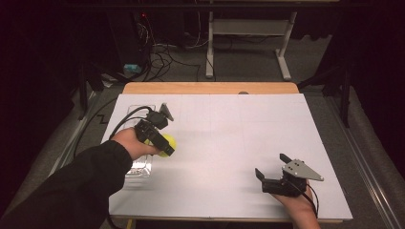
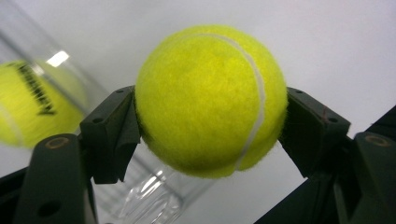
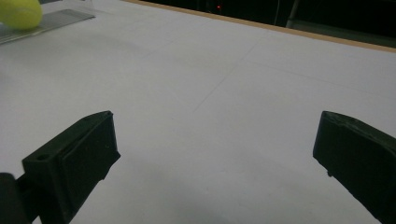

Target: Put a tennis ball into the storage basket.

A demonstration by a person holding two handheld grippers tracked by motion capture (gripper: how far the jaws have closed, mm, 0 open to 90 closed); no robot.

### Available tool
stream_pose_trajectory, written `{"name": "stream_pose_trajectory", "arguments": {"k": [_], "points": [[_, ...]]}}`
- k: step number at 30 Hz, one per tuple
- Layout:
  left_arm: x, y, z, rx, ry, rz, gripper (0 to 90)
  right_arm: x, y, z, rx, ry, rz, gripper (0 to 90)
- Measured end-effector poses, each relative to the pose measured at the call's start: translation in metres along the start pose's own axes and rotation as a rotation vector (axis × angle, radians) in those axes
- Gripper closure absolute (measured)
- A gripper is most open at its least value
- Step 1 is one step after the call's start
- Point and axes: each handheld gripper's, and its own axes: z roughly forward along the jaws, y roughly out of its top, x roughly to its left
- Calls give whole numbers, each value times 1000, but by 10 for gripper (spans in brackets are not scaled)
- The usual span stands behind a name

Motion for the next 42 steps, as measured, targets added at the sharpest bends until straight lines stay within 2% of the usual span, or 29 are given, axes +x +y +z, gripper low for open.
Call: {"name": "stream_pose_trajectory", "arguments": {"k": [3,14,22,27,32,36,42], "points": [[12,-9,-6,-11,5,-28,267,-4,-1,-3,-1,-12,-2,0],[47,-33,-15,0,48,-111,267,-13,-6,-11,1,-34,6,0],[66,-50,-20,-4,65,-164,267,-16,-8,-16,2,-43,10,0],[70,-55,-22,8,81,-172,266,-18,-9,-18,2,-47,12,0],[69,-55,-21,9,78,-170,267,-18,-9,-17,1,-45,14,0],[69,-53,-14,23,78,-168,266,-17,-9,-17,2,-44,15,0],[70,-53,5,54,69,-173,266,-17,-9,-16,4,-44,13,0]]}}
